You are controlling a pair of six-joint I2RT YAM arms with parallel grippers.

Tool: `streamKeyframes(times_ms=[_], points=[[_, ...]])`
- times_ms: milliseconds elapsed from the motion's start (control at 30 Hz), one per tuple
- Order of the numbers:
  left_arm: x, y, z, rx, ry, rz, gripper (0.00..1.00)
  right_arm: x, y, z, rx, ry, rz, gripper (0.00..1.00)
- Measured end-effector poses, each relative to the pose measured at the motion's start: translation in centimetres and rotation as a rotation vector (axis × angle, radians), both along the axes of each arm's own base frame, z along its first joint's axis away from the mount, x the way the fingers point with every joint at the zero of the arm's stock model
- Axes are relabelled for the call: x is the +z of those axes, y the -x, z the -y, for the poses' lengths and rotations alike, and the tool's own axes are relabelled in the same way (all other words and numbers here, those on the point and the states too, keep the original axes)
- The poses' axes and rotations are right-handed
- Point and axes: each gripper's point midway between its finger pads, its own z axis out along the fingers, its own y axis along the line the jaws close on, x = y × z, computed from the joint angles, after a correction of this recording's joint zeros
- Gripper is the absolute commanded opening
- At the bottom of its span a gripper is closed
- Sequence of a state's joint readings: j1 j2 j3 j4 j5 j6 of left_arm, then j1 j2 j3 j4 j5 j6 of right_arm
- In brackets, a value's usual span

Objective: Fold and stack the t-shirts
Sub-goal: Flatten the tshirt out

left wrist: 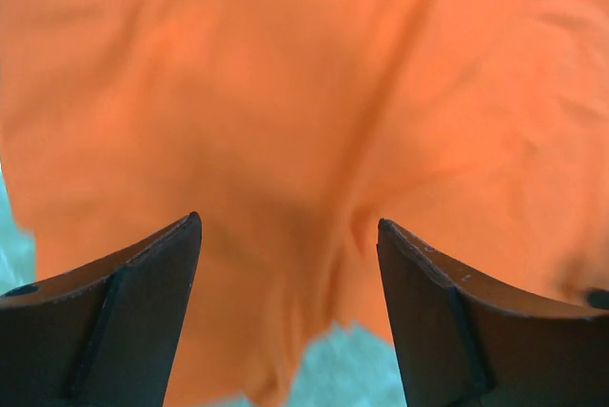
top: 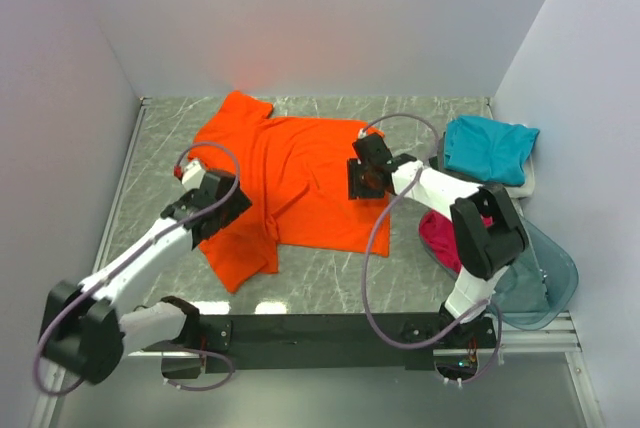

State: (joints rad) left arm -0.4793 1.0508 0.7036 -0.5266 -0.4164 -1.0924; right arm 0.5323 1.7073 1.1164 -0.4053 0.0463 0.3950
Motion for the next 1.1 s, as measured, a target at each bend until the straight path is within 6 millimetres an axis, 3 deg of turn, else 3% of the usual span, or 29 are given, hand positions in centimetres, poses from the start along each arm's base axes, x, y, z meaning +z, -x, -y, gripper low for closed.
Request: streamKeyframes(times_ms=[267, 500, 600, 1100], points=[[-4.0, -5.8, -2.6, -0.042, -0.043, -0.096, 0.79, -1.1, -5.7, 1.8, -0.076, 0.037, 0.004, 0.53], [-6.9, -8.5, -3.2, -0.089, -0.001, -0.149, 0.79, -3.8, -6.5, 2.9, -0.088, 0.078, -0.055, 0.53], [-8.1, -8.8, -4.0, -0.091, 0.014, -0.179, 0.79, -3.7, -6.9, 2.9, -0.086, 0.076, -0.051, 0.53], [-7.7, -15.1, -4.9, -0.122, 0.035, -0.148, 0.78, -3.6, -10.9, 5.2, -0.124, 0.069, -0.072, 0.51]])
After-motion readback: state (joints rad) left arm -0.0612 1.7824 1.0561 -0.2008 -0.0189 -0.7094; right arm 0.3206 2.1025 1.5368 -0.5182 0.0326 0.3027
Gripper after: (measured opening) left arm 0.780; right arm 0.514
